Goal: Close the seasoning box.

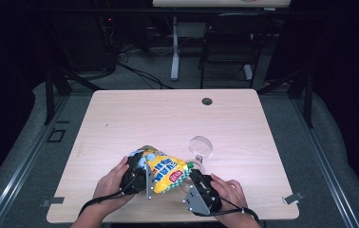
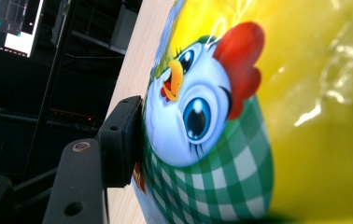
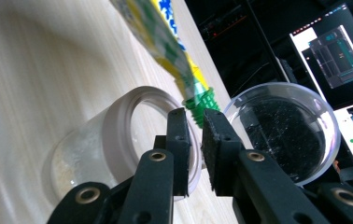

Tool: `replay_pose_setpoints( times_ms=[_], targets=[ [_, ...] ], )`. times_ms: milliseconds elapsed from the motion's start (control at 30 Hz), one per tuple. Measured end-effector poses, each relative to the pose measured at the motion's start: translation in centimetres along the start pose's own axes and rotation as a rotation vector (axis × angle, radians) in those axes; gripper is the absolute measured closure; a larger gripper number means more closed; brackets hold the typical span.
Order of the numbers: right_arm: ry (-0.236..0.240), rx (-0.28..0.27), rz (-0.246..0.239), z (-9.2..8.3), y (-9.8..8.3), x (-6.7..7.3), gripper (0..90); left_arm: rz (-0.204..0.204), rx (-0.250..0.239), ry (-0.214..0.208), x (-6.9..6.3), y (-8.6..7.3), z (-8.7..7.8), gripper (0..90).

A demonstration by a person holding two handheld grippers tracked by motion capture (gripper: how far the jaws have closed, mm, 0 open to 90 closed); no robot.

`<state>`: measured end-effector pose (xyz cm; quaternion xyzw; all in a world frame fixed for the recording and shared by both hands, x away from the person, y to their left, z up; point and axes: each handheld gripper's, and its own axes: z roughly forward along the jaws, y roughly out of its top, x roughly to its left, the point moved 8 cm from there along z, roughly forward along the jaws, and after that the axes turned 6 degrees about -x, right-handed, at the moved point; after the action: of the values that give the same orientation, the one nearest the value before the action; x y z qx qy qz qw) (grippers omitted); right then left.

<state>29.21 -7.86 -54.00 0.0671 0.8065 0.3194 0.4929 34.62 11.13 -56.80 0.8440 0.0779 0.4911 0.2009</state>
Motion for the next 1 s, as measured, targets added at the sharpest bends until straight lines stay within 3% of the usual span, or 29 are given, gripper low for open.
replay_pose_setpoints(
  times_ms=[67, 200, 333, 500, 833, 1000],
  targets=[
    [-0.008, -0.003, -0.012, 0.1, 0.1, 0.0, 77.6, 0.001, -0.002, -0.001, 0.0, 0.0, 0.0, 42.0],
    [-0.041, -0.006, -0.1, 0.5, 0.2, -0.1, 73.3, -0.007, -0.001, -0.005, 0.0, 0.0, -0.1, 42.1],
    [-0.045, 0.001, -0.123, 0.9, 0.1, -0.1, 71.0, -0.007, 0.002, -0.005, 0.0, -0.1, -0.1, 42.1],
    [-0.065, 0.004, -0.195, 1.4, 0.1, 0.0, 67.0, -0.007, -0.002, -0.014, -0.1, -0.1, -0.2, 42.1],
    [-0.053, -0.002, -0.285, 2.0, 0.4, 0.0, 69.6, 0.014, -0.008, -0.017, 0.0, 0.3, -0.2, 42.1],
    [-0.04, 0.005, -0.296, 2.2, 0.3, 0.2, 70.8, 0.028, 0.003, -0.019, 0.1, 0.2, -0.2, 42.1]
  ],
)
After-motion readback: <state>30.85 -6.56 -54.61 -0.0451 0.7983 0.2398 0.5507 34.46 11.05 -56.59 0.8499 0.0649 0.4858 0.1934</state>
